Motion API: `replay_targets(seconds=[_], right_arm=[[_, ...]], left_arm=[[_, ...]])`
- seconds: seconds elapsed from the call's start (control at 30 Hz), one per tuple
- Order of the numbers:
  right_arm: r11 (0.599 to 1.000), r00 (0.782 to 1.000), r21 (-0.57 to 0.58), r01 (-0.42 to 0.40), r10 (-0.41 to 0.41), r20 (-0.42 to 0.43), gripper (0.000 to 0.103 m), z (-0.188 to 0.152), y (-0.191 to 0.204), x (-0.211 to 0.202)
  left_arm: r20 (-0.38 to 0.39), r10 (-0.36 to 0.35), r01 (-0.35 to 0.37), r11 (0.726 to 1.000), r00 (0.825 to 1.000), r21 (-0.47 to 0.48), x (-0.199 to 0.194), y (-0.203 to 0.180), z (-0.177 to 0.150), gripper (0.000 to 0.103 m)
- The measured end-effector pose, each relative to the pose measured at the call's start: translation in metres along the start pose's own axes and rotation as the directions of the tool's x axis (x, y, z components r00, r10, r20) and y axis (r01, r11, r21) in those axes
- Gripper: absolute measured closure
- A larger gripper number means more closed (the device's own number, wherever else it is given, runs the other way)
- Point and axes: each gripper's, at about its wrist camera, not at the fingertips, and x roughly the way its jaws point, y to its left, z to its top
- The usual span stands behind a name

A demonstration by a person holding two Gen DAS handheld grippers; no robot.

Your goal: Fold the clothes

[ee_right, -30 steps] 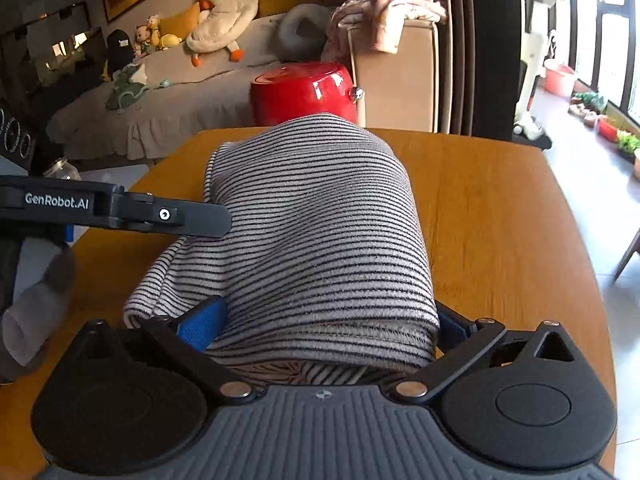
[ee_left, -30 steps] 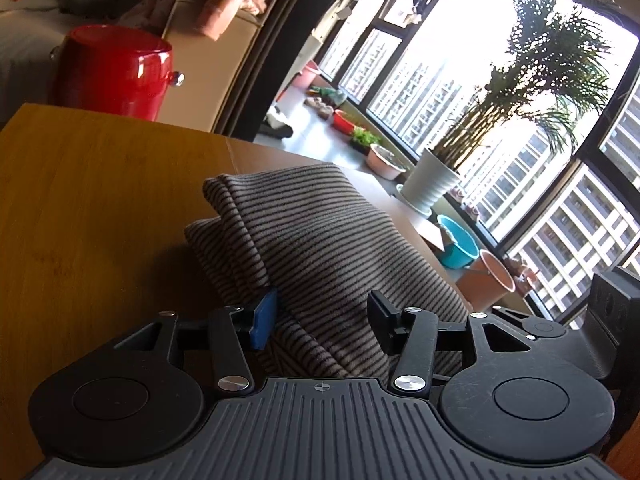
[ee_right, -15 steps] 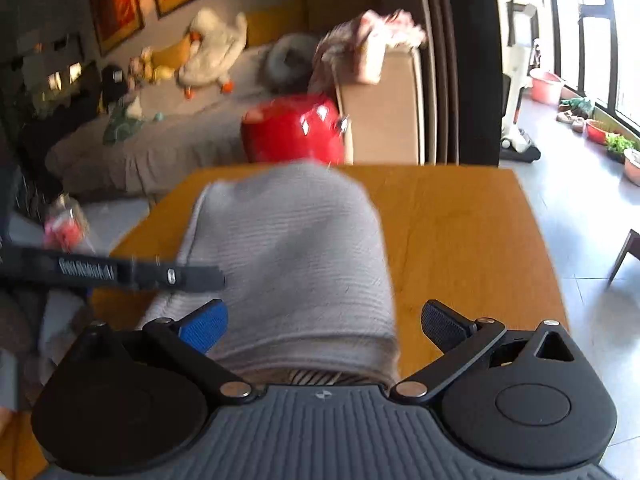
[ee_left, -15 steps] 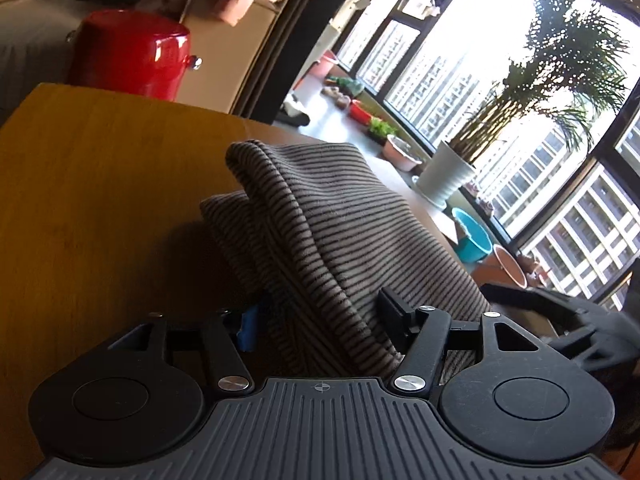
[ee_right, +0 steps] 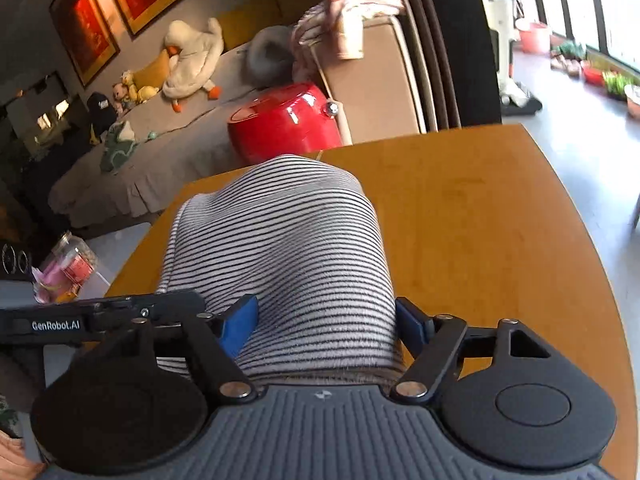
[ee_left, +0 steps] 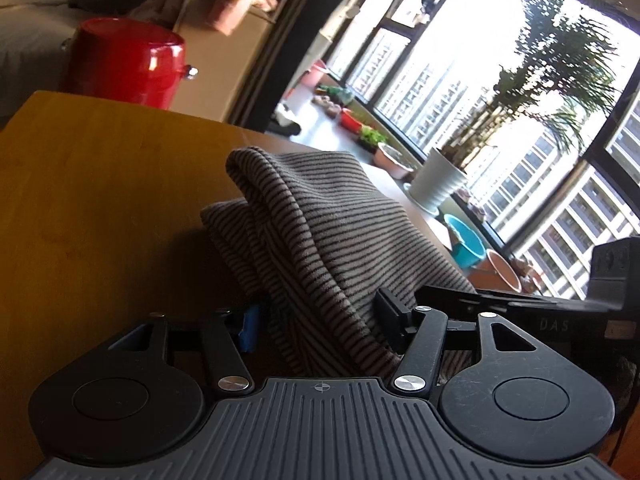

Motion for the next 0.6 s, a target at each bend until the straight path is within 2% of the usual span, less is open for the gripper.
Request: replay_targets(seconds=[0.2,0.33,0.5,0.6], right_arm=[[1.0,0.999,-0.017,-0.025,0.025,0.031,0.028,0.009,0.018,0.032],[0.997,0.997,-0.073,-0.007,0.013,0.077,0.027,0.012,0.036,0.05],[0.997,0.995,-0.083,0.006,0.002,0.104,0.017,0.01,0.038,0.058],[0.999,0.995,-0.046,-0.016,0.02,0.1,0.016,0.008,0.029,0.058]], left_arm=[[0.039,0.052,-0.051,0.998,0.998,-0.04,-0.006,0.03,0.012,0.036],[0.059,0.085,-0.083,0.996,0.995,-0.036,-0.008,0.046,0.024,0.033],[0.066,0.065,-0.059,0.995,0.996,-0.084,-0.01,0.06,0.025,0.033],[0.068,0.057,-0.051,0.995,0.996,-0.084,-0.01,0.059,0.024,0.032]])
